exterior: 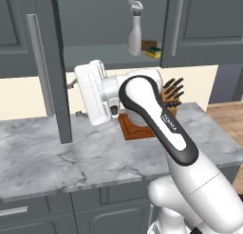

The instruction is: Pick the sponge and spray from the cabinet and place them on the counter.

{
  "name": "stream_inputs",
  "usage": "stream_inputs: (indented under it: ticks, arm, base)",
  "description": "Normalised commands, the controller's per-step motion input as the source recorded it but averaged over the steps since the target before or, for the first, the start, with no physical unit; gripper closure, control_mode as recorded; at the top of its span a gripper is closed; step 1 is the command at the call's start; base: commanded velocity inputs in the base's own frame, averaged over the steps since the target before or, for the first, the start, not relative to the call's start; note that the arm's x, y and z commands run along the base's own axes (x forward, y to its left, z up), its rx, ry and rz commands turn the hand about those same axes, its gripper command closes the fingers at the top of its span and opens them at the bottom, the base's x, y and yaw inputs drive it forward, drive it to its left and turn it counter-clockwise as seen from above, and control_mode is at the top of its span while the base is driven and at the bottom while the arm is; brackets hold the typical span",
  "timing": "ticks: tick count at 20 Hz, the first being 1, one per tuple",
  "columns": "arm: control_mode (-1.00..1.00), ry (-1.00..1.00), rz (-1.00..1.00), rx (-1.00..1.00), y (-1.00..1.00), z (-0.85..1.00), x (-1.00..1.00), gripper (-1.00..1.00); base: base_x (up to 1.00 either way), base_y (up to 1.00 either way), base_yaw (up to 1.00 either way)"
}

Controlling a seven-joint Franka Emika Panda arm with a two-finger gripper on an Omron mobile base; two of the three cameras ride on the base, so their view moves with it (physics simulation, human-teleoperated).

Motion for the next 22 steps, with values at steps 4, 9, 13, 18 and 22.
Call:
stream_inputs:
  ticks: [4,9,13,18,22]
  arm:
    - [-1.00,0.00,0.00,-0.04,0.03,-0.02,0.00,-1.00]
    - [-1.00,0.00,0.00,-0.19,0.23,-0.29,0.00,-1.00]
    - [-1.00,0.00,0.00,-0.27,0.41,-0.39,0.00,-1.00]
    - [-1.00,0.00,0.00,-0.22,0.44,-0.28,0.03,-1.00]
    - [-1.00,0.00,0.00,-0.10,0.00,-0.12,0.02,-1.00]
  base:
    - [0.00,0.00,0.00]
    - [0.00,0.00,0.00]
    - [0.00,0.00,0.00]
    - [0.00,0.00,0.00]
    - [0.00,0.00,0.00]
